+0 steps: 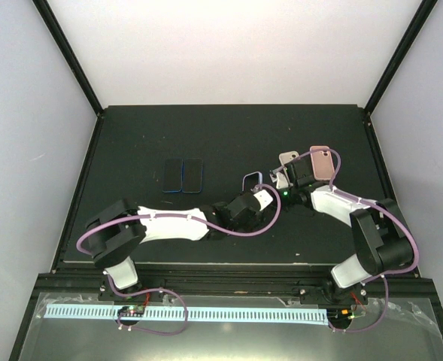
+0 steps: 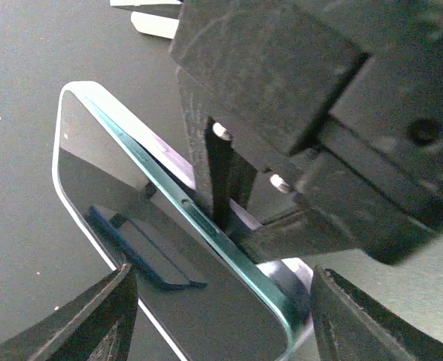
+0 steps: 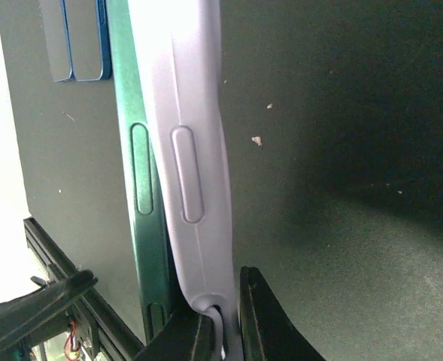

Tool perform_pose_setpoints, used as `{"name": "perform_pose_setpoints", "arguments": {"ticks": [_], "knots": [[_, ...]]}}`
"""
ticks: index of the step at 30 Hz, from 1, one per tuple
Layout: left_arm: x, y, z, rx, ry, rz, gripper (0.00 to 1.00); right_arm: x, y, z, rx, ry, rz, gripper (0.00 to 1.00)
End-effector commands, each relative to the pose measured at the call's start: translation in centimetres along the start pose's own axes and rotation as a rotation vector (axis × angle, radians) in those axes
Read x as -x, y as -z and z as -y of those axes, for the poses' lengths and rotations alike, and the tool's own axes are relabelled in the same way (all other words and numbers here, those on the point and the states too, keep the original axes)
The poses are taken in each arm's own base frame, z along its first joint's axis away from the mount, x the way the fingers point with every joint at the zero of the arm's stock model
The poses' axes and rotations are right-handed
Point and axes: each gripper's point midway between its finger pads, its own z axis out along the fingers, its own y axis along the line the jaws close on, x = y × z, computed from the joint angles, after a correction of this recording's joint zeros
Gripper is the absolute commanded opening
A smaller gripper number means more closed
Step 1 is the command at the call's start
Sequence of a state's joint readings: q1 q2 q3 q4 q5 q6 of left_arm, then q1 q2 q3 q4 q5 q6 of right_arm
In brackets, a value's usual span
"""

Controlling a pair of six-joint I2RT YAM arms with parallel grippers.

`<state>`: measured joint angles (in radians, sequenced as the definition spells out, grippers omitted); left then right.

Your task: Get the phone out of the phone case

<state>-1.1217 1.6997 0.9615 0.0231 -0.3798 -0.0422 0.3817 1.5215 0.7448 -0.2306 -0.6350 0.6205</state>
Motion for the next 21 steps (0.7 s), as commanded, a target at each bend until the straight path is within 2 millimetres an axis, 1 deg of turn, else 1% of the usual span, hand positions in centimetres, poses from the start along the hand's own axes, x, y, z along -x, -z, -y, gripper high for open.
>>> {"name": "perform_pose_setpoints", "arguments": {"ticks": [1,3,9,12,16,17,21], "knots": [[1.0,-0.5,-1.0,0.095,-0.038,0.007,0.62,1.5,0.6,-2.5,0.093,0.034,0.023,0.01],[0.5,-0.6,-1.4,0.123,-0.052,-0.003,0.58,1.5,0.7,-2.6,0.100,0.037,0.024,0.01],[-0.9,-0.8,-2.3,0.187,-0.079,-0.039,0.56,1.5,1.2,-2.9,0.129,0.036,0.023,0.01],[-1.3,-0.8,-3.8,0.298,-0.118,-0.055,0.50,1.3,1.1,-3.0,0.152,0.020,0.009,0.01],[-1.7,-0.4,-5.2,0.406,-0.161,-0.056,0.49,1.1,1.2,-3.6,0.198,0.010,-0.018,0.01],[-2.0,-0.3,-5.6,0.436,-0.166,-0.063,0.48,1.1,1.3,-3.8,0.210,0.012,-0.016,0.01],[-2.2,0.3,-6.6,0.498,-0.172,-0.056,0.34,0.9,1.5,-4.2,0.228,0.016,-0.018,0.01]]}}
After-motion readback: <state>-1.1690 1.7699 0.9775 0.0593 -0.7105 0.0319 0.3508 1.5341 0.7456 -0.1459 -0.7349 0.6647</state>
